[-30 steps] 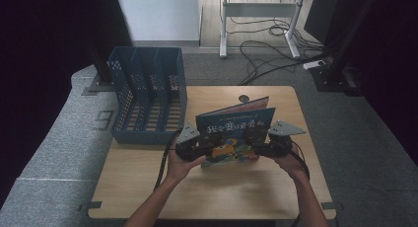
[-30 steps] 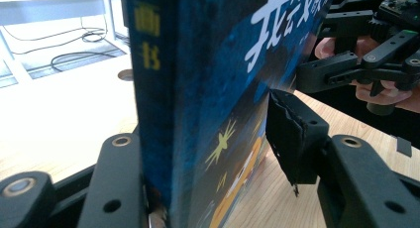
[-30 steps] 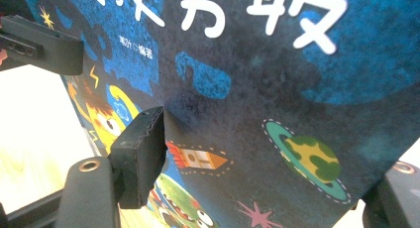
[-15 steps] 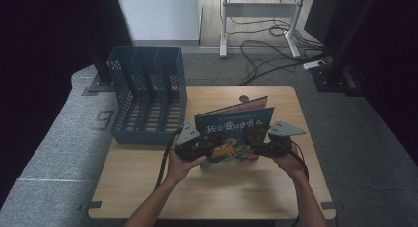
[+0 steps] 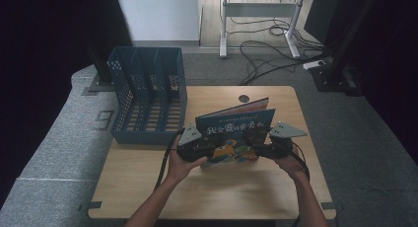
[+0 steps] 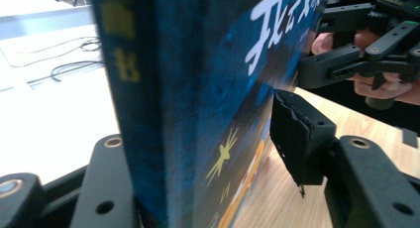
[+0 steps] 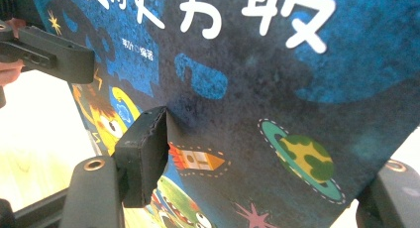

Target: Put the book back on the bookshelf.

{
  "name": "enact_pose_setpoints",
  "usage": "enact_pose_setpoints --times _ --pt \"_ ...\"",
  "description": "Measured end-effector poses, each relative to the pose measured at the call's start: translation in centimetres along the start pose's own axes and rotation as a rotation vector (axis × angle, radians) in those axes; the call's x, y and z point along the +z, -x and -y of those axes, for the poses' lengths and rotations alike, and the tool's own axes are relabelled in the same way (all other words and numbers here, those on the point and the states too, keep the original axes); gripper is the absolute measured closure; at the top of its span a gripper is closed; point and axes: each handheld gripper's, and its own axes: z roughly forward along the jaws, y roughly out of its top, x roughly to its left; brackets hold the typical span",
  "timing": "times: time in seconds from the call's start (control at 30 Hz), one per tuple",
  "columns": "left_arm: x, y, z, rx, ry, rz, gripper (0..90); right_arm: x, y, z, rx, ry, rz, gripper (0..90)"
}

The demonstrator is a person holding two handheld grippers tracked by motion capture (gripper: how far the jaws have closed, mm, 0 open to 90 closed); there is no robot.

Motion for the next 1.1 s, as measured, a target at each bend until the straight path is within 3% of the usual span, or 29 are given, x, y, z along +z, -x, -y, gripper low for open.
enact_pose_setpoints --times 0.17,0.5,0.8,1.1 --pt "-0.15 -0.11 0.02 0.008 -0.009 0.031 50.8 0.1 0.03 -0.01 0.006 0.003 -0.005 29.6" --pt "-0.08 0.09 0.12 0.023 -0.004 0.025 51.1 0.15 0.05 0.01 0.005 0.004 -0.008 28.8" --pt "-0.08 0.61 0.41 0.058 0.011 0.102 63.0 0.1 0.09 0.14 0.0 0.003 -0.021 23.0" --pt "-0.13 0.74 0.54 0.062 0.018 0.118 64.7 -0.25 0.29 0.3 0.027 0.013 -0.04 22.8"
